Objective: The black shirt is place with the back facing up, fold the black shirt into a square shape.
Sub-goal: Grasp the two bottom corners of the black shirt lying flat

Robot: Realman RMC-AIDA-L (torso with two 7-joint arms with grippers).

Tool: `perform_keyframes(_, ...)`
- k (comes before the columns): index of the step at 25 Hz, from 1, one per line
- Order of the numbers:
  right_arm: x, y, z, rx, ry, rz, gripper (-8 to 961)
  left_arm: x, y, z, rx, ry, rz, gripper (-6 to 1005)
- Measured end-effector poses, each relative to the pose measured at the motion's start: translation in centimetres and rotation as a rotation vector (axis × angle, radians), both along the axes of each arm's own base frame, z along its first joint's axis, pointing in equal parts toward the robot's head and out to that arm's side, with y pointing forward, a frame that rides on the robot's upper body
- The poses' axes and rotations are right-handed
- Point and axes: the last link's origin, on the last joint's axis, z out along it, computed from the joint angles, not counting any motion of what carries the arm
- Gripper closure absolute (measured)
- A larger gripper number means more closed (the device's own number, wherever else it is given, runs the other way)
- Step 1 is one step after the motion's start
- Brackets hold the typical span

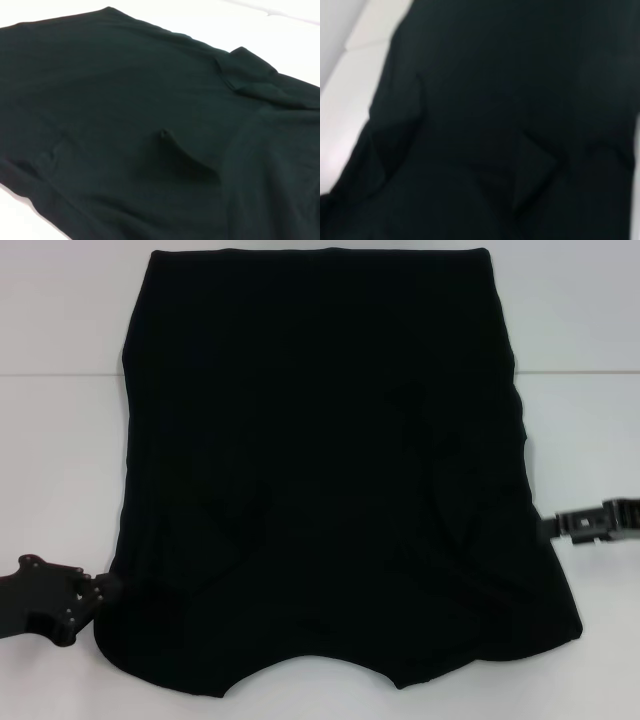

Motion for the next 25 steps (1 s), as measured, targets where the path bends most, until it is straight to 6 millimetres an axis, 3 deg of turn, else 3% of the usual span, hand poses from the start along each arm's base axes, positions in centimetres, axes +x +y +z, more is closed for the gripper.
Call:
perform_keyframes(6, 0.9, -1.0, -0.5, -0.083, -0.067, -0.036, 100, 0.3, 0.3, -0.2, -0.003, -0.006, -0.008, 968)
perform_keyframes(25, 1.2, -2.3, -2.1, -0.18, -0.111, -0.042, 100, 0.8, 0.7, -0.4, -0.015, -0.019, -0.021, 967)
